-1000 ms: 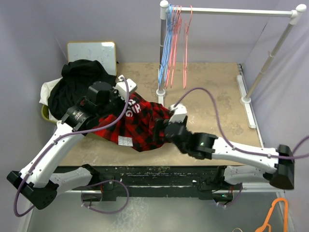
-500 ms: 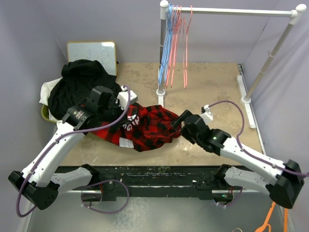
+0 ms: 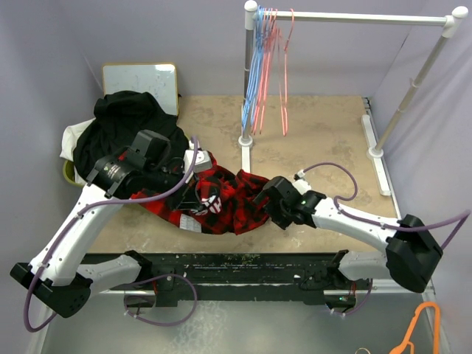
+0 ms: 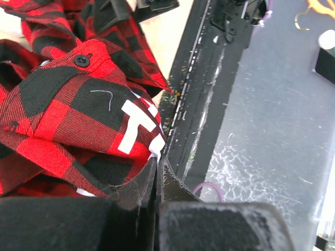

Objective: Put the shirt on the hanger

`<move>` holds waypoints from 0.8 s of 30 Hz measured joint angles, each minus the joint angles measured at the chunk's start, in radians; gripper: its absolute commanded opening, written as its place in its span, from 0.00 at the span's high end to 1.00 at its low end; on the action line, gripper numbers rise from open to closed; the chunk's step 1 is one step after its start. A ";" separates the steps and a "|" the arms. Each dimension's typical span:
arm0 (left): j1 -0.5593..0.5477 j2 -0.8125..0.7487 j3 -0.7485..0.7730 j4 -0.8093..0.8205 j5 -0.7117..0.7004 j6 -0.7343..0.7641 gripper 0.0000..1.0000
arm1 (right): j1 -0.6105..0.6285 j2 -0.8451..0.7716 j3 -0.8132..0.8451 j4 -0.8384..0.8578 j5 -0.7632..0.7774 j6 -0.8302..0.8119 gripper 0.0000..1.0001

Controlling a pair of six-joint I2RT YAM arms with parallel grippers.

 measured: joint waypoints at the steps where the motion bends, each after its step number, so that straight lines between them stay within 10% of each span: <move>1: 0.002 0.000 0.000 -0.004 0.023 0.000 0.65 | 0.000 0.019 0.000 0.008 -0.008 -0.002 0.29; 4: 0.003 0.003 0.004 -0.019 0.069 0.012 0.06 | 0.000 0.039 0.000 0.044 -0.029 -0.015 0.92; 5: 0.003 0.006 0.012 -0.029 0.079 0.018 0.00 | 0.000 0.039 -0.003 0.060 -0.032 -0.026 1.00; 15: 0.029 0.161 0.261 -0.024 -0.172 0.121 0.01 | 0.000 -0.101 -0.099 0.103 0.024 -0.210 1.00; 24: 0.017 0.588 0.333 0.002 0.032 0.166 0.01 | 0.000 -0.151 -0.223 0.260 -0.023 -0.478 1.00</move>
